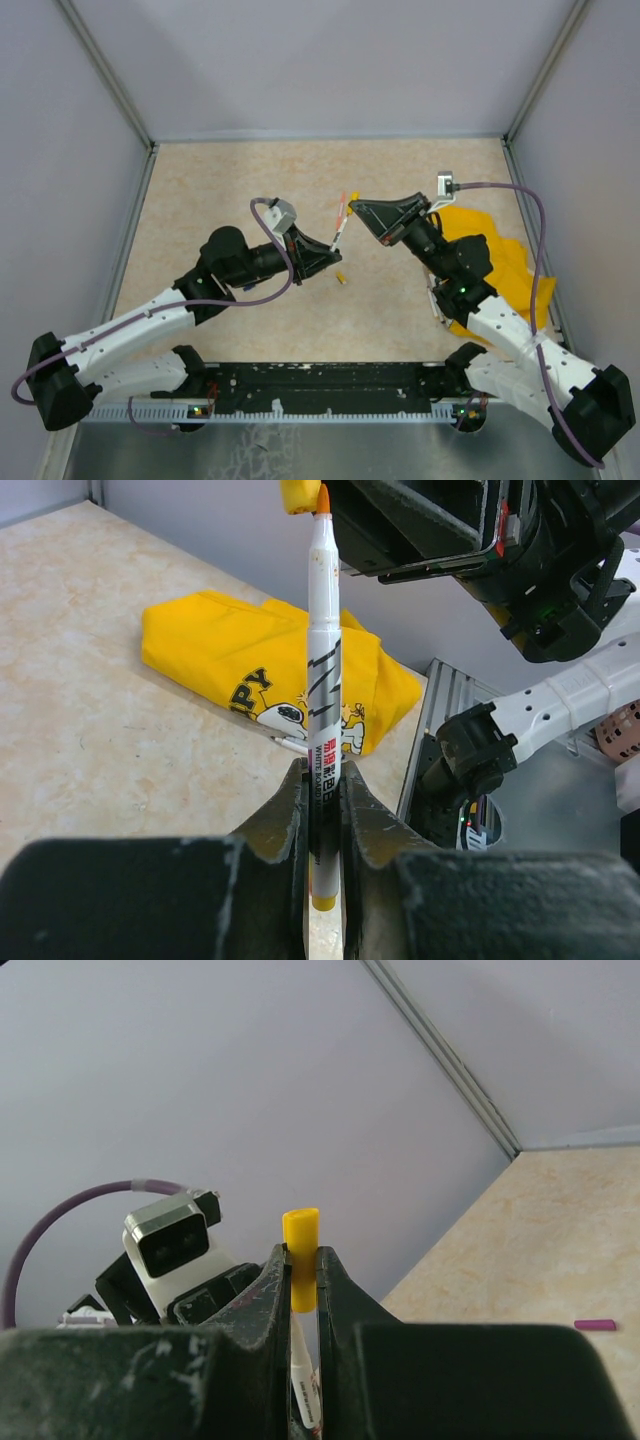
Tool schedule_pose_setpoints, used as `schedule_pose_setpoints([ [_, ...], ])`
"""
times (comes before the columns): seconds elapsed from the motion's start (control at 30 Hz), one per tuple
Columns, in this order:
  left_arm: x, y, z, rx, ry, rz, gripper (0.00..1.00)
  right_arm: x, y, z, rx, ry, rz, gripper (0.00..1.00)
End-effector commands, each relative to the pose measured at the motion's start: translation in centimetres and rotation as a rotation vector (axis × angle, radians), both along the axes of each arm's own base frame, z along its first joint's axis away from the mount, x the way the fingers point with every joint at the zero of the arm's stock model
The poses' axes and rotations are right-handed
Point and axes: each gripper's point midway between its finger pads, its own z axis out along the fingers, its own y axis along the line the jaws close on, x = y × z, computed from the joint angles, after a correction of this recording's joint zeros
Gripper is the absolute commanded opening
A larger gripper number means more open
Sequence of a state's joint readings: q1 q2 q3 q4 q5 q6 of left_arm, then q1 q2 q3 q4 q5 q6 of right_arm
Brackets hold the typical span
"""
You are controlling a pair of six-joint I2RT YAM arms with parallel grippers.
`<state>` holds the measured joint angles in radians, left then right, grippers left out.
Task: Insert the pens into the pen caps
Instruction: Insert the pen cap onto the pen.
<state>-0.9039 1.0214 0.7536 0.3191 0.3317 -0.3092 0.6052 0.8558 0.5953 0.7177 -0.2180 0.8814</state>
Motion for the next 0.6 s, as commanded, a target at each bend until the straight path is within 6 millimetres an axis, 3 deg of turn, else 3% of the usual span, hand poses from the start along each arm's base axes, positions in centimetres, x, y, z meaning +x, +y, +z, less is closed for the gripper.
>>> schedule_pose_setpoints([
  [0.0,-0.2,-0.3,2.6,-0.059,-0.053,-0.012,0.0,-0.7,-0.4,1.2,0.031,-0.062,0.01,0.0],
  [0.57,-0.4,-1.0,2.0,-0.046,-0.033,-0.047,0.0,-0.3,-1.8,4.6,0.122,-0.076,-0.053,0.0],
])
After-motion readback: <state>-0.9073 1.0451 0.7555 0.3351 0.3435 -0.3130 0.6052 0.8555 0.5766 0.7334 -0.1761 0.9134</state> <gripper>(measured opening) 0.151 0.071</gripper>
